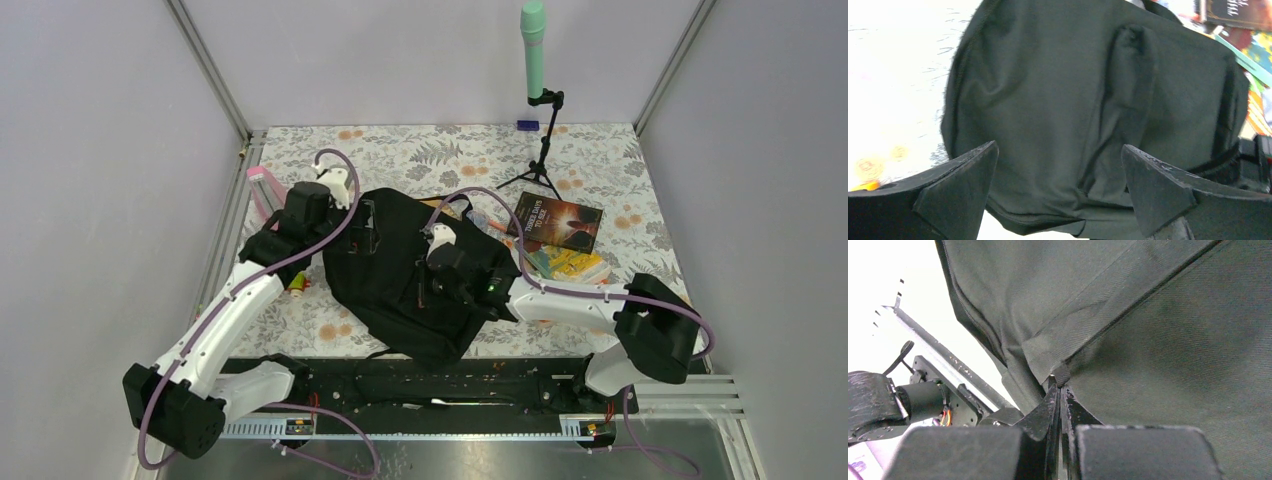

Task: Pack the student bag
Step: Unzip the student bag at the center of the board.

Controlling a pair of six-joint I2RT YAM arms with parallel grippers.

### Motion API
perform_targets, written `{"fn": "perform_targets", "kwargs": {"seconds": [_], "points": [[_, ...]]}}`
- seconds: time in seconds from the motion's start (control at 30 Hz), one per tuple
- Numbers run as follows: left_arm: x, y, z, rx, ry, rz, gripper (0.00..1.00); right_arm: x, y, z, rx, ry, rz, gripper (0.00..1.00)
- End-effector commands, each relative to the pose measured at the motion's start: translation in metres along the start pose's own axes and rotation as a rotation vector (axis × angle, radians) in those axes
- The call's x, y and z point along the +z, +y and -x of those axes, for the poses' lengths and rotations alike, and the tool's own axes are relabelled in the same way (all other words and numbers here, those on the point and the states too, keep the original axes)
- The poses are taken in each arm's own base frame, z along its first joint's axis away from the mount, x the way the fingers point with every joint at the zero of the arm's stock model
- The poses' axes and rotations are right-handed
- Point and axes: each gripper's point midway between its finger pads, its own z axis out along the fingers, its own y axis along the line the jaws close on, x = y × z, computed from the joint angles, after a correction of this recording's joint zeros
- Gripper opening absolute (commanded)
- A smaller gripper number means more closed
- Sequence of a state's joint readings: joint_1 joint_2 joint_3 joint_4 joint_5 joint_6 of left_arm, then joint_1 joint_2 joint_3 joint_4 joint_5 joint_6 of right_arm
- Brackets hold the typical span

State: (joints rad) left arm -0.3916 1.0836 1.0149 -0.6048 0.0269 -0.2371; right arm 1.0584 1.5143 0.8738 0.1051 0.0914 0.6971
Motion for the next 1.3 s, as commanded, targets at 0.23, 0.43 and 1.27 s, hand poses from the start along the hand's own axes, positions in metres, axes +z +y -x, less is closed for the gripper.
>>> {"fn": "perform_targets", "kwargs": {"seconds": [0.23, 0.43, 1.27], "points": [[-0.006, -0.077, -0.044, -0.093, -0.105, -0.296, 0.96, -0.015, -0.028, 0.024, -0.002, -0.079, -0.063, 0.00], [-0.008, -0.089, -0.069, -0.077, -0.164, -0.320, 0.95, -0.020, -0.042, 0.031, 0.058, -0.115, -0.051, 0.00], [0.035, -0.117, -0.098, 0.128, -0.109, -0.259, 0.56, -0.030, -0.039, 0.028, 0.095, -0.119, -0.019, 0.00]]}}
